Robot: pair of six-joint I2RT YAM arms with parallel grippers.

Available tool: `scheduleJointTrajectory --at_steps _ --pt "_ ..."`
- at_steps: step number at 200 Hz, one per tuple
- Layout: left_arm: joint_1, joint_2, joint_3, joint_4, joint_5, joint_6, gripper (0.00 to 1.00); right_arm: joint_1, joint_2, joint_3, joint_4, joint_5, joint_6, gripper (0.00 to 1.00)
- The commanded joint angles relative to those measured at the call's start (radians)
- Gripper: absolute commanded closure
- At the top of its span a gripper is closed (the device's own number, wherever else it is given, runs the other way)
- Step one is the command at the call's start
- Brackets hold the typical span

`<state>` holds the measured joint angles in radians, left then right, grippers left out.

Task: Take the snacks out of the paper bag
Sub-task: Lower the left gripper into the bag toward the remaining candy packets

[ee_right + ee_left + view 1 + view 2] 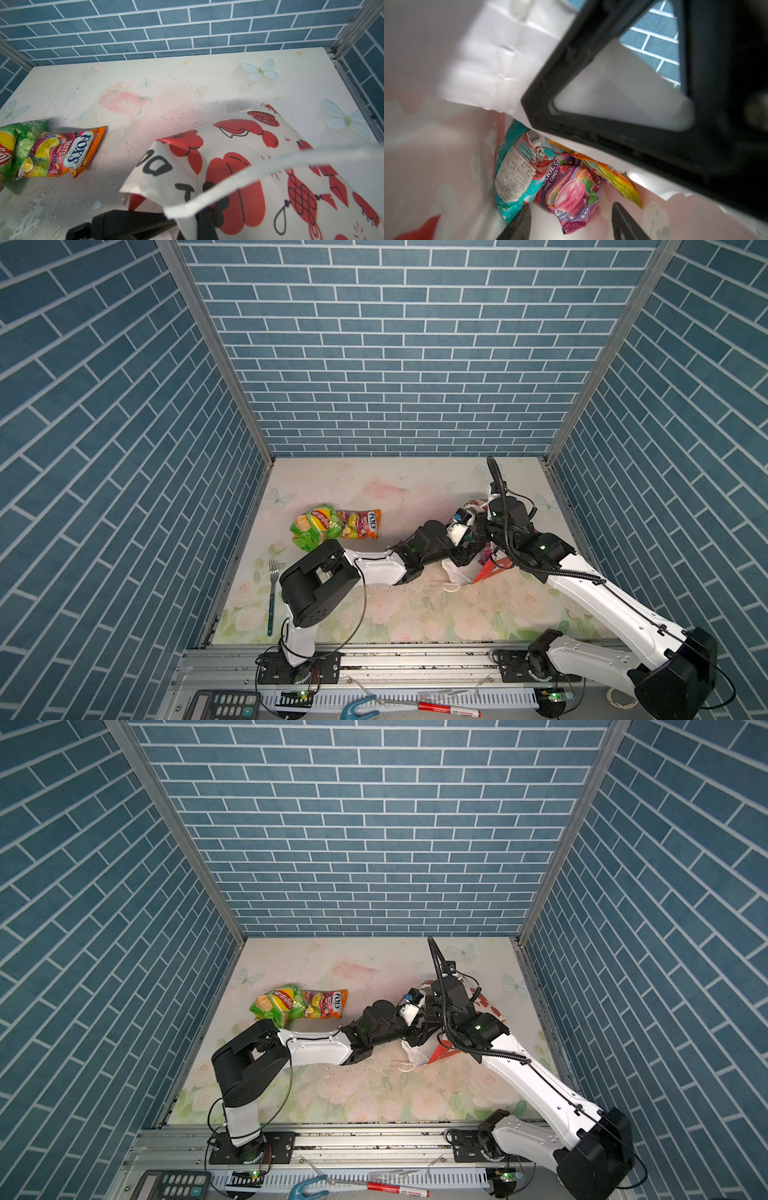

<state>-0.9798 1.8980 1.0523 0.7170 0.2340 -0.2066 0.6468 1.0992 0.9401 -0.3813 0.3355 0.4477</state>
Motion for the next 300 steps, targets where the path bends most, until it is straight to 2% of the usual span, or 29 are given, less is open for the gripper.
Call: scheduleJointTrajectory --at_steps 1,45,63,97,215,300 --pt "-0.003 0.032 -0.021 0.072 0.025 -0.006 0.33 -0.004 -0.030 -0.010 0.021 0.007 0.028 1.00" --pt "-0.004 0.062 -0.044 0.159 0.074 0.004 0.32 -0.008 -0.041 -0.041 0.055 0.023 -0.026 1.00" --pt "-0.009 0.066 -0.043 0.152 0.091 0.044 0.33 -0.009 -0.050 -0.064 0.078 0.026 -0.056 1.00" --pt "-0.016 0.084 -0.044 0.161 0.080 0.069 0.34 -0.011 -0.054 -0.059 0.078 -0.007 -0.064 1.00" --pt "-0.020 0.115 -0.058 0.178 0.040 0.102 0.35 -0.016 -0.076 -0.034 0.063 -0.010 -0.078 1.00" --pt "-0.023 0.143 -0.007 0.147 0.061 0.090 0.35 -0.019 -0.058 0.003 0.039 -0.069 -0.091 1.00"
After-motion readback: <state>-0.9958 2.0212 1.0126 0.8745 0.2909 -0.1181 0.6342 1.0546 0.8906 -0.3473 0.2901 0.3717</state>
